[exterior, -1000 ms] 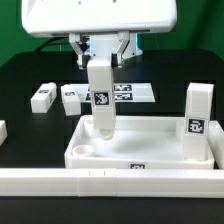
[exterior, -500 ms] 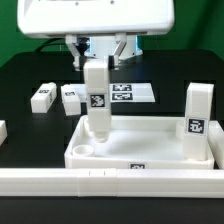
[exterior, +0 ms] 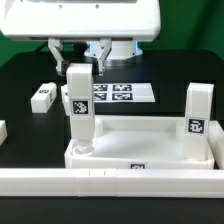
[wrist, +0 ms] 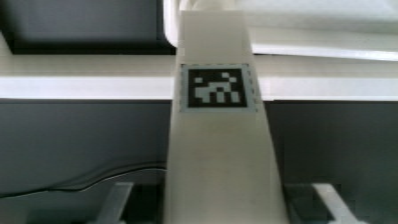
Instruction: Assemble desk
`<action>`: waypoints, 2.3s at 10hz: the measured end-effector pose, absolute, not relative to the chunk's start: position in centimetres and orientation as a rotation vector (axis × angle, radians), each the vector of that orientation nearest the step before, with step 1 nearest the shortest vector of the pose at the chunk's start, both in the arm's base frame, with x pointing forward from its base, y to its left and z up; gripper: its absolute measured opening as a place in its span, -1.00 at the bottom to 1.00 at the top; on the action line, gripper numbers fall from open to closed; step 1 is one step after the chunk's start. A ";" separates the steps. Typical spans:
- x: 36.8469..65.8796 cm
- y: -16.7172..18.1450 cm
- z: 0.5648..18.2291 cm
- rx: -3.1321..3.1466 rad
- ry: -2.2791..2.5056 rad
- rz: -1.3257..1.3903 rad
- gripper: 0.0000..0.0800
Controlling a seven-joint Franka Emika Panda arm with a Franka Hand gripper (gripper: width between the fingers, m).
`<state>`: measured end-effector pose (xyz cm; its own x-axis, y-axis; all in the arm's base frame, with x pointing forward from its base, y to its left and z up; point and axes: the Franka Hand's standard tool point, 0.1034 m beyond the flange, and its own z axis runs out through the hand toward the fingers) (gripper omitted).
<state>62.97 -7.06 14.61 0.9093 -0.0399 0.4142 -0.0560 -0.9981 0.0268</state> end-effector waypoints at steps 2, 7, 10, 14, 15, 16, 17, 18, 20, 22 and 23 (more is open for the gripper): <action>62.7 -6.6 14.4 3.014 -0.056 0.690 -0.27; 62.6 -7.1 14.1 3.012 -0.069 0.681 -0.27; 62.3 -7.1 13.3 3.012 -0.066 0.669 -0.27; 62.2 -7.0 12.9 2.988 -0.061 0.712 -0.27; 62.1 -7.0 12.9 2.975 -0.060 0.736 -0.27; 62.1 -7.0 12.9 2.975 -0.060 0.736 -0.08; 62.1 -7.0 12.9 2.975 -0.060 0.736 -0.08; 62.1 -7.0 12.9 2.975 -0.060 0.736 0.25; 62.1 -7.0 12.9 2.976 -0.060 0.734 0.60; 62.1 -7.3 13.0 2.984 -0.061 0.716 0.62; 62.2 -7.4 13.3 2.990 -0.065 0.708 0.62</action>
Offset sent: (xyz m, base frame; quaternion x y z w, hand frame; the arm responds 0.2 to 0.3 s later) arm -0.0022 -0.0046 -0.0017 -0.0005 0.0066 -0.0090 0.9999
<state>62.24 -7.41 13.28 0.8931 -0.0255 0.4491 -0.0570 -0.9968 0.0568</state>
